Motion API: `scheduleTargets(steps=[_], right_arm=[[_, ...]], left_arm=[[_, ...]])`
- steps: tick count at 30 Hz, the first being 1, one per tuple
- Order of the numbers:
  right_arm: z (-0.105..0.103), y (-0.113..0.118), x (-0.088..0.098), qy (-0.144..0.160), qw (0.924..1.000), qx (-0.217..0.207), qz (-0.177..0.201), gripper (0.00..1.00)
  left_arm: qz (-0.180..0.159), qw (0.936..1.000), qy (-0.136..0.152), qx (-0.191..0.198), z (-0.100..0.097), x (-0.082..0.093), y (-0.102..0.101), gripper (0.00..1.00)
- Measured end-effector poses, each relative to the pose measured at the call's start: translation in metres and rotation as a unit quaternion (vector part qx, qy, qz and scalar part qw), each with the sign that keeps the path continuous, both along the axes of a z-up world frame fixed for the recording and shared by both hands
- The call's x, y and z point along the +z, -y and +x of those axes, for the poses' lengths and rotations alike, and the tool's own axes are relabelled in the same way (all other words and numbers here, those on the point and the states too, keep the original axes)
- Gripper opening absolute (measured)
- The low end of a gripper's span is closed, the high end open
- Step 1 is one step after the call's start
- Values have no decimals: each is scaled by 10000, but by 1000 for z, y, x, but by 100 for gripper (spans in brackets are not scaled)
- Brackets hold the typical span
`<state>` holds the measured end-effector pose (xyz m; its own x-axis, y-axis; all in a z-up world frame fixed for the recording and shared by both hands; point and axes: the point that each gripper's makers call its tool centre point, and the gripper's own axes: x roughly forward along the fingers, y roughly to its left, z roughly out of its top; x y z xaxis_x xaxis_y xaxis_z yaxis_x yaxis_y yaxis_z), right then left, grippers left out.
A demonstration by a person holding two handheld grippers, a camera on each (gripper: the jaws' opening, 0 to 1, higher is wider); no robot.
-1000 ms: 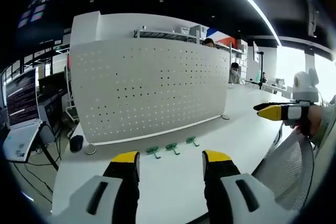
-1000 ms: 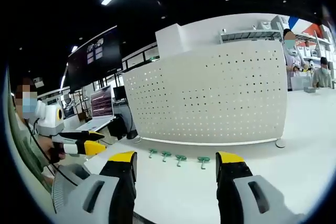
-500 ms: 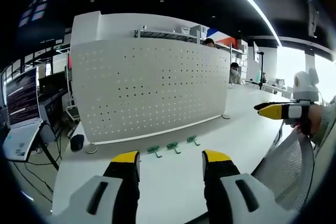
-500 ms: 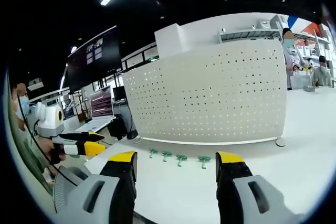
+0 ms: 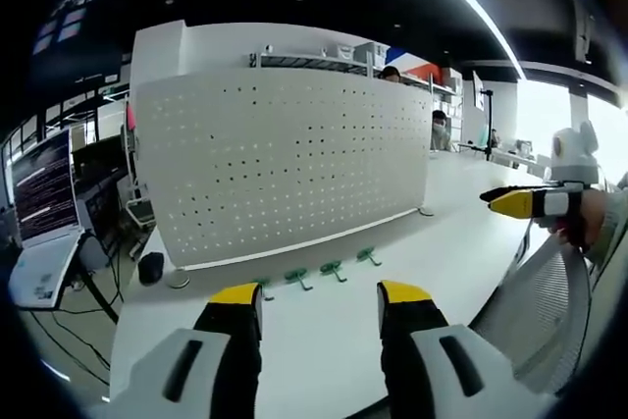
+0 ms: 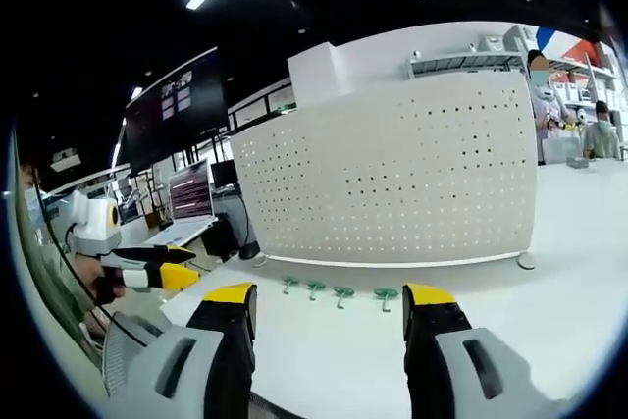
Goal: Insert the hook assembly into the mounting plate slot until the hook locks in place.
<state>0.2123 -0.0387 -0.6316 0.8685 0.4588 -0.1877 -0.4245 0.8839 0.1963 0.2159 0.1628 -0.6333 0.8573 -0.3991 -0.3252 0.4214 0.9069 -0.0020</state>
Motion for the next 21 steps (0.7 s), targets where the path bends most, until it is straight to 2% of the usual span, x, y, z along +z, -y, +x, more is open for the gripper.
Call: scheduleTargets(steps=[4, 14, 21], right_arm=[[1, -5, 1, 21, 10000, -26, -10, 58], [7, -17, 1, -46, 9998, -169, 67, 58], [9, -22, 2, -58, 9996, -273, 90, 58]], left_arm=[[70, 10000, -18, -50, 11, -10, -18, 49], [282, 9994, -6, -185, 34, -11, -43, 49], [642, 9965, -72, -524, 56, -21, -51, 44]])
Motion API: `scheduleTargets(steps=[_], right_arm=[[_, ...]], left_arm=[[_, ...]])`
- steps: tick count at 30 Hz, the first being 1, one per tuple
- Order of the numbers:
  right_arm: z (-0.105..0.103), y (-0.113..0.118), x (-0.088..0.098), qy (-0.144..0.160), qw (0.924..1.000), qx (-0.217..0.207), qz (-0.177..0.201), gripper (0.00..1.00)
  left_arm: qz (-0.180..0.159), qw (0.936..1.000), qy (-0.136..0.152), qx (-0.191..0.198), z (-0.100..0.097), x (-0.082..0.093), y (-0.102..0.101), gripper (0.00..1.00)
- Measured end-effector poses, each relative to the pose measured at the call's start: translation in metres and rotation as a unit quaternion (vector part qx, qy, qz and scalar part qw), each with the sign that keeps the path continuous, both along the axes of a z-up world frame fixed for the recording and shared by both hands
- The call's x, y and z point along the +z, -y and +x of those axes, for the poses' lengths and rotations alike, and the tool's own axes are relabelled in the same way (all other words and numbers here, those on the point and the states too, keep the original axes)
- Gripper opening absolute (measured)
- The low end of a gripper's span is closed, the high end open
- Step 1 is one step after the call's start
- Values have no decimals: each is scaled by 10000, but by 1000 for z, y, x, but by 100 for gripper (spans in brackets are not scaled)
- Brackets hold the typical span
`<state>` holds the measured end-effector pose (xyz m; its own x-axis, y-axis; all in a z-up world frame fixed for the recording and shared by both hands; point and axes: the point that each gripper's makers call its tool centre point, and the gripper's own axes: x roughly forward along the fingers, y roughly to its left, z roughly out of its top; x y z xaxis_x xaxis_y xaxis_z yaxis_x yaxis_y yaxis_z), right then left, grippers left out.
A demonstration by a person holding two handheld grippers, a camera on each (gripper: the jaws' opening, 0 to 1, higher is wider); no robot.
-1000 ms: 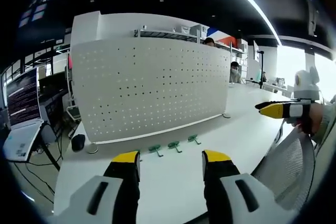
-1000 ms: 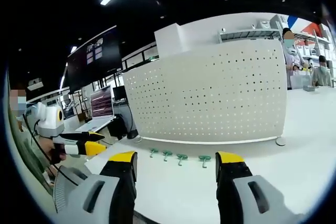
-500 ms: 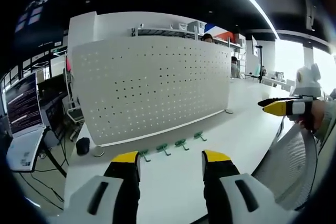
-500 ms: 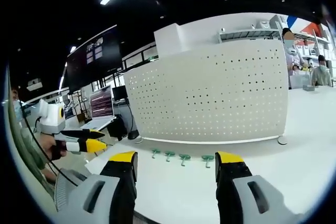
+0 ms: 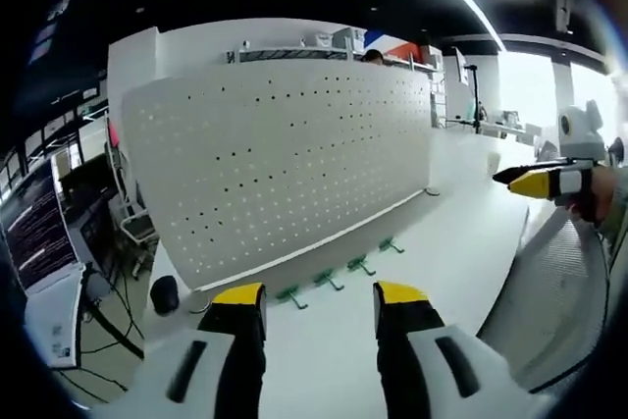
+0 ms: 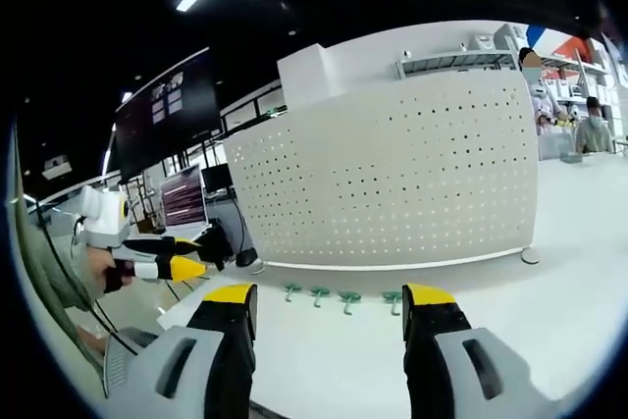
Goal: Insert the hook assembly into the mounting plate slot until the hook locks in place.
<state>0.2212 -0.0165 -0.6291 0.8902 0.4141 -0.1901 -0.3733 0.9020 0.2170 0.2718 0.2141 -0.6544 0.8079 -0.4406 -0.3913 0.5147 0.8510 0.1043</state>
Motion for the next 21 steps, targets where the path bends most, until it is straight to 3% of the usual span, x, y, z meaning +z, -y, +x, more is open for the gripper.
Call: scheduleTargets(steps=[13, 21], right_arm=[[1, 4, 0, -38, 9997, -237, -67, 58], [3, 6, 0, -62, 9993, -347, -98, 58]], left_arm=[[370, 9983, -68, -450, 38, -17, -4, 44], [678, 9947, -329, -701, 51, -33, -8, 44]])
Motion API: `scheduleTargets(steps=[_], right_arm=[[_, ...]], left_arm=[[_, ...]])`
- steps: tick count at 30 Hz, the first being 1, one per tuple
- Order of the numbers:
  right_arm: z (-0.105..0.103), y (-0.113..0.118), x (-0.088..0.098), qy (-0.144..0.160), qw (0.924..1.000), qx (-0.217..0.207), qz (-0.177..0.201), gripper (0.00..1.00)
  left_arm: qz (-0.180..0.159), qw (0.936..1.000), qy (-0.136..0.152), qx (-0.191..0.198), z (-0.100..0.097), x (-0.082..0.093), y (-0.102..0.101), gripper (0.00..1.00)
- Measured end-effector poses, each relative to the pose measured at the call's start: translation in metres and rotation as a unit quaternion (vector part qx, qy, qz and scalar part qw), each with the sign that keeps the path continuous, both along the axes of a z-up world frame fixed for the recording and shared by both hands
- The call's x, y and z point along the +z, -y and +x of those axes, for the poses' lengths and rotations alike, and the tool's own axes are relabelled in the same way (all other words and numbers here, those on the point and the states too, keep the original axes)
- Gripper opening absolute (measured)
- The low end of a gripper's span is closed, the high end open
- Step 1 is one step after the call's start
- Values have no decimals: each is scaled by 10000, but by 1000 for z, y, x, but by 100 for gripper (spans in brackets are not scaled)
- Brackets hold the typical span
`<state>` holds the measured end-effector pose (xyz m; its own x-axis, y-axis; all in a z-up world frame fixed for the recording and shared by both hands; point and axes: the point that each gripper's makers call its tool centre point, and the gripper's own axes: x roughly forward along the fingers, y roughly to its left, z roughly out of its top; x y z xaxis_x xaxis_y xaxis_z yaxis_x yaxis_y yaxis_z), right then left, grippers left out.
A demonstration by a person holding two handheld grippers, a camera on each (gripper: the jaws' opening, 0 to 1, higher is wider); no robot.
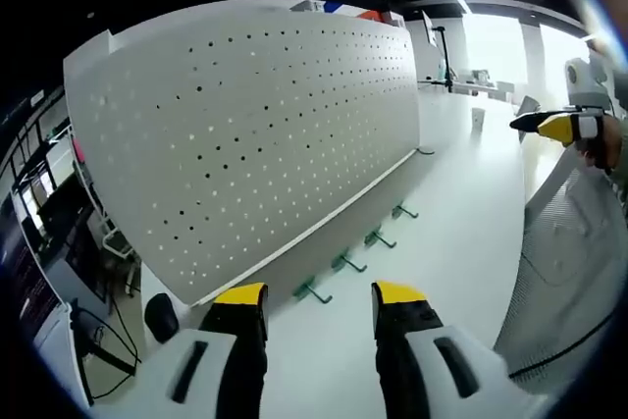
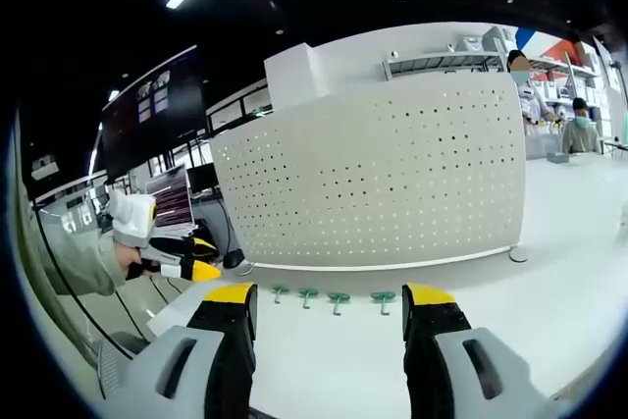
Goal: Insert the hook assembly into the mounting plate slot until the hook locks in place.
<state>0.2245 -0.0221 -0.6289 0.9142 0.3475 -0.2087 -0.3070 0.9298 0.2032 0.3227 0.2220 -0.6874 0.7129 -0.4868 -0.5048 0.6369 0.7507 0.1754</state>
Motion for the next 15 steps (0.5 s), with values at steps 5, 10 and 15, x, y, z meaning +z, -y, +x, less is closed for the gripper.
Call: scheduleTargets(steps=[5, 10, 15], right_arm=[[1, 1, -1, -21, 10000, -55, -14, 58], [3, 1, -4, -79, 9999, -98, -20, 58], [4, 1, -7, -133, 9998, -120, -57, 58]], left_arm=[[91, 9998, -174, -91, 10, -10, -3, 44], [193, 9993, -252, -180, 20, -19, -5, 44], [308, 9990, -239, -234, 33, -28, -8, 44]])
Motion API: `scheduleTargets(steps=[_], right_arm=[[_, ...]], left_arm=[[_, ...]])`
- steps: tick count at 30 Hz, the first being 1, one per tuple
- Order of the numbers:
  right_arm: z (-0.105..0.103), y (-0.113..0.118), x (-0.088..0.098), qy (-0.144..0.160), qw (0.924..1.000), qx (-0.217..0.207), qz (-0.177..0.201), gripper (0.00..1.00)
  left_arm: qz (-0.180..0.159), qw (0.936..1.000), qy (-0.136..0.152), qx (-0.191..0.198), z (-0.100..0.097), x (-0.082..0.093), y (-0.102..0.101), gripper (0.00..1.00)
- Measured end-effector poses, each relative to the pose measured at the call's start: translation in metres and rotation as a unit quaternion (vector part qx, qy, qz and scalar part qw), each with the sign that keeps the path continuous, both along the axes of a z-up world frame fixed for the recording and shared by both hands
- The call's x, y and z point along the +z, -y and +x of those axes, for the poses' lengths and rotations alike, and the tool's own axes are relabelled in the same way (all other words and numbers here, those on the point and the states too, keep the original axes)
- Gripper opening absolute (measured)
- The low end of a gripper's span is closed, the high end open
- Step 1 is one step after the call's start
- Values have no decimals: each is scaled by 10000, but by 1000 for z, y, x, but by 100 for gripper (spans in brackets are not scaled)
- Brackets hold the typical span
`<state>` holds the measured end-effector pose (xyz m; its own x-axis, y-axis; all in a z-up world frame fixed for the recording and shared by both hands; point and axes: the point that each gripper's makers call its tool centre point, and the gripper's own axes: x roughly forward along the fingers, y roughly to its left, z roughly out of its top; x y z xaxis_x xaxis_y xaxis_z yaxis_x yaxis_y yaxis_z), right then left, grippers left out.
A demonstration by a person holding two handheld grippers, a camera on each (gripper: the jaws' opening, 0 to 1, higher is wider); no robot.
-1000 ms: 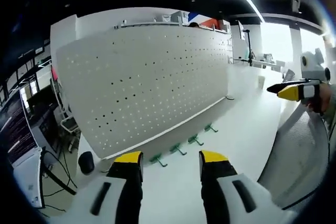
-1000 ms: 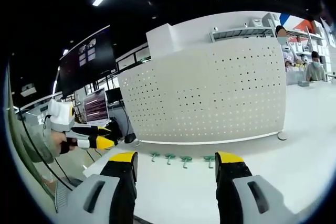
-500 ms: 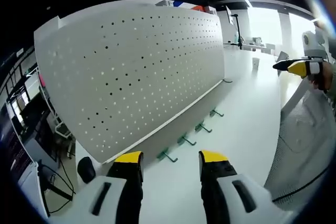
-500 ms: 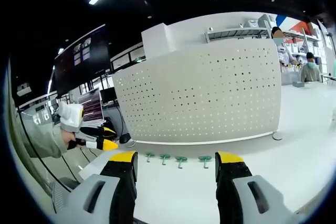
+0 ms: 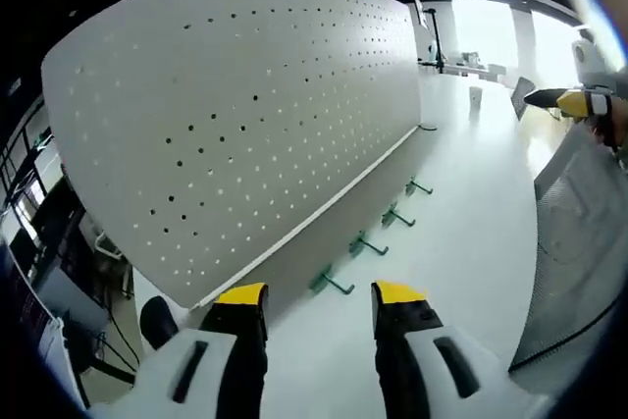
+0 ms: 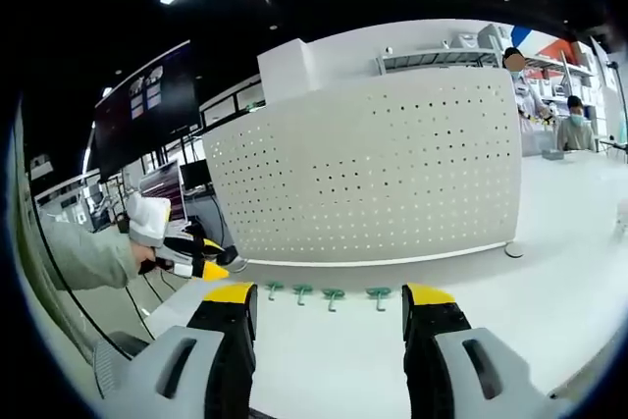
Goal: Insert the hook assembly into the mounting plate slot until the hook locks in place.
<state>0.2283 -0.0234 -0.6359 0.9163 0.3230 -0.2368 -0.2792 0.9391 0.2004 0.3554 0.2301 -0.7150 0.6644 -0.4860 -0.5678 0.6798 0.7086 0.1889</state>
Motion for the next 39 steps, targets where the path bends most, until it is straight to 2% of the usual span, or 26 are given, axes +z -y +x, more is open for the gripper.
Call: scheduleTargets(steps=[13, 17, 20, 28, 36, 39], right_arm=[[1, -2, -8, -119, 9999, -52, -13, 57], [0, -3, -14, -207, 9998, -72, 18, 57], [0, -3, -16, -239, 9997, -89, 0, 57], [-1, -5, -18, -307, 9995, -91, -60, 57], [0, -9, -20, -372, 9993, -63, -81, 57], [1, -10, -21, -396, 9992, -59, -79, 57]], left_arm=[[323, 9987, -64, -396, 27, -24, 1, 40], [660, 9955, -91, -679, 32, -40, 3, 38], [784, 9931, -101, -870, 35, -49, 7, 37], [767, 9911, -304, -1045, 46, -68, 11, 35], [962, 9864, -464, -1246, 53, -87, 12, 30], [929, 9860, -477, -1299, 55, -88, 15, 30]])
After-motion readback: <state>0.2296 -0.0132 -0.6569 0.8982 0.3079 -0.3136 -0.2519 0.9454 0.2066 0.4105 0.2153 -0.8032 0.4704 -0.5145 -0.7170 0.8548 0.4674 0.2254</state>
